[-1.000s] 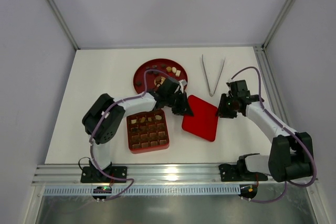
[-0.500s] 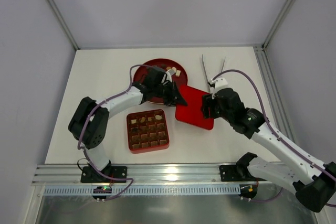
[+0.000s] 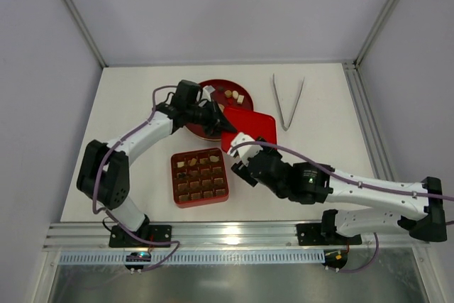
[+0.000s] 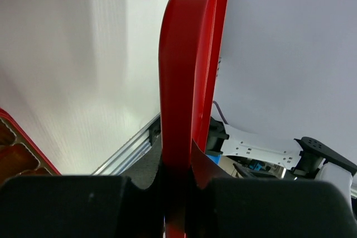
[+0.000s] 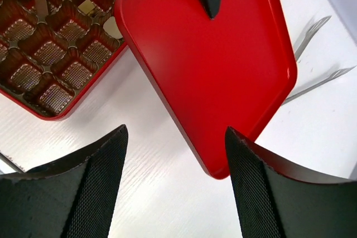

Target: Pack the chocolate

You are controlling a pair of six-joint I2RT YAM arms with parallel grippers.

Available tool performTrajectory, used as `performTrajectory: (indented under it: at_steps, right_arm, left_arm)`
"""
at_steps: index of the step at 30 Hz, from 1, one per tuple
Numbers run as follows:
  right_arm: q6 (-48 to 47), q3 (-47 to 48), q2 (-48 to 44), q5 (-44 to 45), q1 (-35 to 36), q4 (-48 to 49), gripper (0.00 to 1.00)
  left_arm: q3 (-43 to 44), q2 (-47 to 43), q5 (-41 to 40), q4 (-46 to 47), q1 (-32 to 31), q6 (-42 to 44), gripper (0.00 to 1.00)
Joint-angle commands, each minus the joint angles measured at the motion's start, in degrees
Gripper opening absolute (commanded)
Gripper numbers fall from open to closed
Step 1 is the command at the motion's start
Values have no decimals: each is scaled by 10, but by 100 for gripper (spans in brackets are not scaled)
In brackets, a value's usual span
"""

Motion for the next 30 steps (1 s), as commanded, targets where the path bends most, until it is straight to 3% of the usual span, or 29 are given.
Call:
performTrajectory:
  at_steps: [1,14,30]
  right_arm:
    - [-54,50,29,91,32,-6,72]
    - [-213,51,112,162,59,70,72]
    - [-323,67,184,245,96,118,44]
  left_arm:
    - [1,-37,51,-24,10,-15,0]
    - [-39,-104,72,-38,20,-32,0]
    - [-60,-122,92,-36,32,-42,0]
